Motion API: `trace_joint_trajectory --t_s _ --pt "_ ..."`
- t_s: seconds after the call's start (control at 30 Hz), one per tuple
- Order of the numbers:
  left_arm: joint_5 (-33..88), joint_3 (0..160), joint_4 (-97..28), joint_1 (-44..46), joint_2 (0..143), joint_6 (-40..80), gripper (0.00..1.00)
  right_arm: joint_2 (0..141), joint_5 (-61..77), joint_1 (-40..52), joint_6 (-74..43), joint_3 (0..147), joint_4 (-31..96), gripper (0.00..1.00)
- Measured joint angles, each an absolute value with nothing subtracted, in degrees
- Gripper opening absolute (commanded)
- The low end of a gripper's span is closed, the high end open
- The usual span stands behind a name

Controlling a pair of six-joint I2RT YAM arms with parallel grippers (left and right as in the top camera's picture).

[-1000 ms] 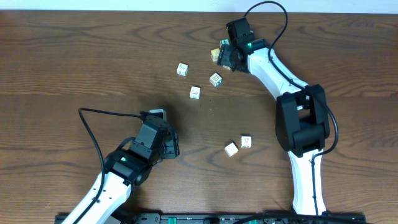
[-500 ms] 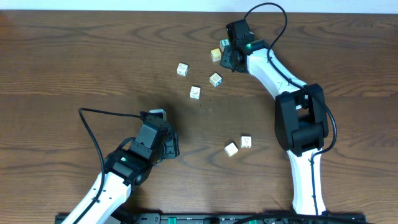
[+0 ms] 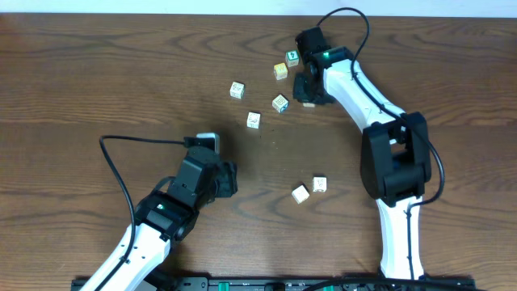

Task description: Lift 5 blocks

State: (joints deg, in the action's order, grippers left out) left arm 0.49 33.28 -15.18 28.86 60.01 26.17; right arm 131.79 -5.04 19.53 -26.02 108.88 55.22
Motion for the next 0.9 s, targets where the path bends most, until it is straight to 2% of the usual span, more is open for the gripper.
trace_joint_trajectory --t_s 0.17,0.4,0.53,0.7,0.9 --pt "-1.8 33.5 -8.6 28.9 62.5 24.9 0.67 123.1 -7.7 19.5 -24.7 108.6 66.7 0.01" --pt "-2.6 34.0 2.1 28.9 75.8 23.9 0.67 105.3 -9.7 19.5 -24.1 107.2 77.1 0.01" --pt "-3.0 37.8 4.7 28.7 83.4 23.7 0.67 93.3 -10.5 19.5 -24.4 97.6 75.4 0.01" --pt "-2.9 44.9 5.4 28.0 91.0 23.5 0.67 76.7 -10.0 19.6 -25.6 78.4 66.5 0.04" --pt "-0.3 47.8 5.5 27.9 96.2 23.0 0.68 64.7 -9.6 19.7 -29.3 58.6 58.7 0.08"
